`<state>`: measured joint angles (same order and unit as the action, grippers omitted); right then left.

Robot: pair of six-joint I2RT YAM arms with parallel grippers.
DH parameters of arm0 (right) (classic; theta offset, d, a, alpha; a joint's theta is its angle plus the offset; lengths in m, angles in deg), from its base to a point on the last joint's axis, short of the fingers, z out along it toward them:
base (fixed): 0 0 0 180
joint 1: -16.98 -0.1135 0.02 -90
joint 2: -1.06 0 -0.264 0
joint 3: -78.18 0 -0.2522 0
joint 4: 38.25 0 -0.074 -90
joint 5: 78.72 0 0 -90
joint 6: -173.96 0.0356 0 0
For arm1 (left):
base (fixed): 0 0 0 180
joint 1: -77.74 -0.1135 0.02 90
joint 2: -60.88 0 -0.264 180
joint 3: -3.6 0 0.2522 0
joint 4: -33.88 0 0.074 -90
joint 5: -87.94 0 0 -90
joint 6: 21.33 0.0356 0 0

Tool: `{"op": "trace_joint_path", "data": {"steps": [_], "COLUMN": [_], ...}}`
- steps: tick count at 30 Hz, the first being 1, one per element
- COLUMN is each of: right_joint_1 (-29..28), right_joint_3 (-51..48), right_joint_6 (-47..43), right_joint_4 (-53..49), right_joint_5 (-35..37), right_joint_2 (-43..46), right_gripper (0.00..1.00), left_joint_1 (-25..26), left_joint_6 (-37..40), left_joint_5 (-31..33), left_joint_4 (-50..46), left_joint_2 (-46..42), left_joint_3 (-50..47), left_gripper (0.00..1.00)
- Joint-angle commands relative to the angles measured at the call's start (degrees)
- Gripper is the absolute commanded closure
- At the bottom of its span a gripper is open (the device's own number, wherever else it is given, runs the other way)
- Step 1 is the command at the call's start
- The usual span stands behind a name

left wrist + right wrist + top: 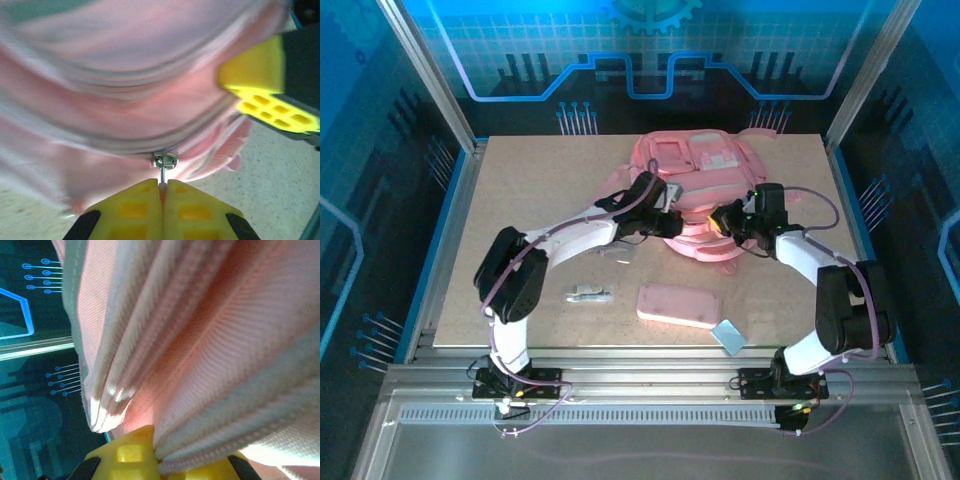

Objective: Pack books, pencil case, and school supplies into a backpack

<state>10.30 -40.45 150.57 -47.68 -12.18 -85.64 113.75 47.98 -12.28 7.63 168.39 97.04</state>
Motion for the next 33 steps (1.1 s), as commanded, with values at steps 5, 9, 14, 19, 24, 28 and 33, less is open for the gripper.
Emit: {"op": "trace_joint_path", "data": {"steps": [5, 9, 14, 19, 24, 28, 33], "right_joint_1": [1.93, 1.84, 1.62, 0.68, -3.42, -7.62, -13.97], "right_joint_3": [0.90, 1.04, 1.82, 4.74, 12.48, 14.14, 16.14], "right_joint_6": [-5.59, -6.61, -9.22, -14.30, -29.97, -41.39, -54.66], "right_joint_4": [-3.37, -4.22, -6.42, -5.12, -19.78, -29.22, -42.73], "right_joint_5": [3.44, 2.73, 2.71, -3.60, -6.17, -5.62, -3.22], "right_joint_2": [5.48, 5.84, 6.27, 5.17, 5.11, 6.92, 7.11], "right_gripper": [1.00, 1.00, 1.00, 1.00, 0.33, 0.07, 0.00], "left_joint_1": [-11.44, -13.57, -14.26, -14.75, -14.80, -14.94, -15.71], "left_joint_6": [2.18, 4.66, 5.03, 1.53, -0.84, -1.19, -1.83], "left_joint_5": [14.44, 19.75, 27.69, 29.19, 25.84, 24.19, 20.28], "left_joint_4": [2.17, 6.89, 10.25, 6.95, 4.21, 2.36, -3.17], "left_joint_2": [-3.92, 0.93, 9.92, 15.05, 11.94, 5.13, -3.43], "left_joint_3": [-4.87, -1.27, 7.09, 14.15, 12.46, 7.34, 1.15], "left_gripper": [1.00, 1.00, 1.00, 1.00, 0.29, 0.01, 0.01]}}
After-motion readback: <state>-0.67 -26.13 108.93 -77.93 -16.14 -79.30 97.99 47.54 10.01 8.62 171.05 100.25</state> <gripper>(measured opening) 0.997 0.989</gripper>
